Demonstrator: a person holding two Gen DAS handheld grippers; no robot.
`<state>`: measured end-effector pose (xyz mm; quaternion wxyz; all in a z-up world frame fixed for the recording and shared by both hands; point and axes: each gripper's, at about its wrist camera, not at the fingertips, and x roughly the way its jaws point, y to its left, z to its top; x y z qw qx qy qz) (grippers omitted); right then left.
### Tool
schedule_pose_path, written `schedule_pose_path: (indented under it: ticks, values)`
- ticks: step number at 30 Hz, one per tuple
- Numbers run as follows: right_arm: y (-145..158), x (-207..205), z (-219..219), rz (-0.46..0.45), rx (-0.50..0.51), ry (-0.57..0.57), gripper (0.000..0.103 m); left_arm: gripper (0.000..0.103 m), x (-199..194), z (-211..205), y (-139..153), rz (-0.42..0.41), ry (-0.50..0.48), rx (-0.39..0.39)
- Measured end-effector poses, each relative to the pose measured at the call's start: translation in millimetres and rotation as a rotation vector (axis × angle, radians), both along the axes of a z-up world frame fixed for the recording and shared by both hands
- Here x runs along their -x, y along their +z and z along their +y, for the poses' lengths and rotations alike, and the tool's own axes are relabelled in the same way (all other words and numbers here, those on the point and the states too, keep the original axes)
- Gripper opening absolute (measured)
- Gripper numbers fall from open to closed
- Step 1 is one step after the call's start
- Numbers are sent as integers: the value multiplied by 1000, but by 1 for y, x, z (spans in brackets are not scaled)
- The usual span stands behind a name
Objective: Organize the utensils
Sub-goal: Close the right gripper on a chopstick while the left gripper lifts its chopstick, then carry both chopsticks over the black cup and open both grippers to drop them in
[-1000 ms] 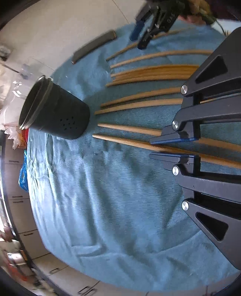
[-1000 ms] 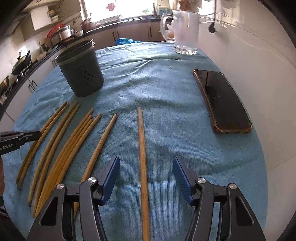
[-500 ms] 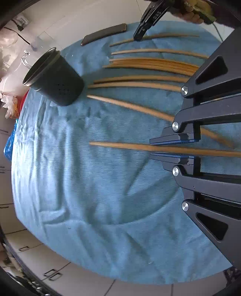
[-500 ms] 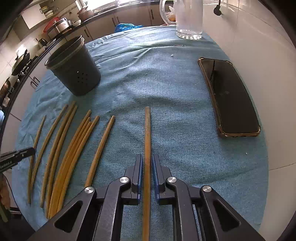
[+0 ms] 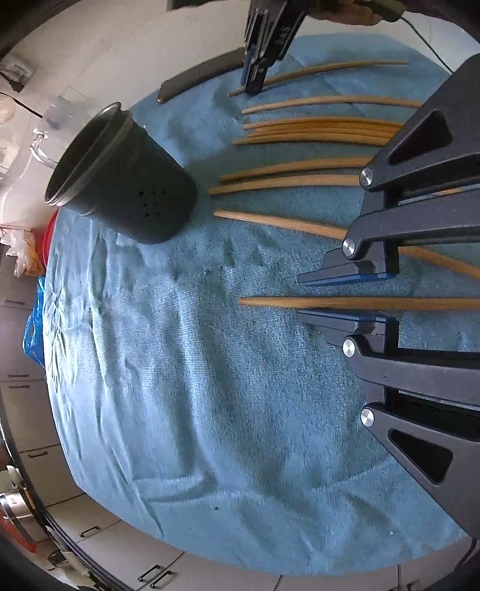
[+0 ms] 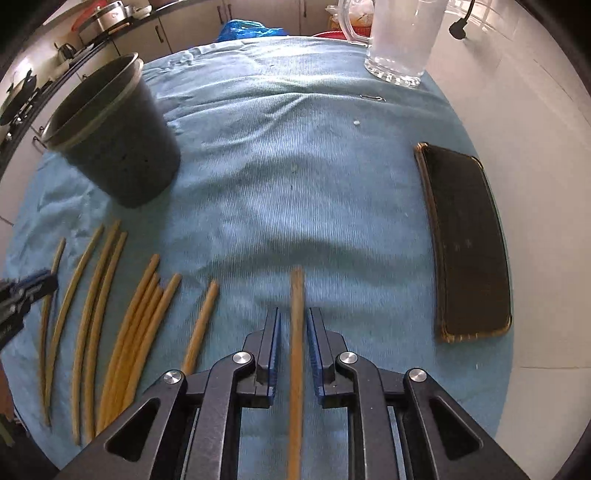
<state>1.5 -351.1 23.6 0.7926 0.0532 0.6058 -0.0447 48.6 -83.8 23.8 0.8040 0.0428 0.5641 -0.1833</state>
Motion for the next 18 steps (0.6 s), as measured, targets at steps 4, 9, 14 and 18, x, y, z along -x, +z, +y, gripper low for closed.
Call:
schedule_pose_path:
  ticks: [4, 9, 14, 18]
  values:
    - [0, -10, 4, -20, 19, 11, 8, 6, 0, 4, 0, 0, 14, 30]
    - [22, 7, 5, -114, -60, -18, 8, 6, 17, 18, 29, -64, 47, 98]
    - [74, 38, 5, -274, -78, -26, 8, 6, 58, 30, 86, -228, 24, 108]
    - [110, 61, 13, -389, -71, -27, 8, 6, 95, 36, 123, -347, 14, 123]
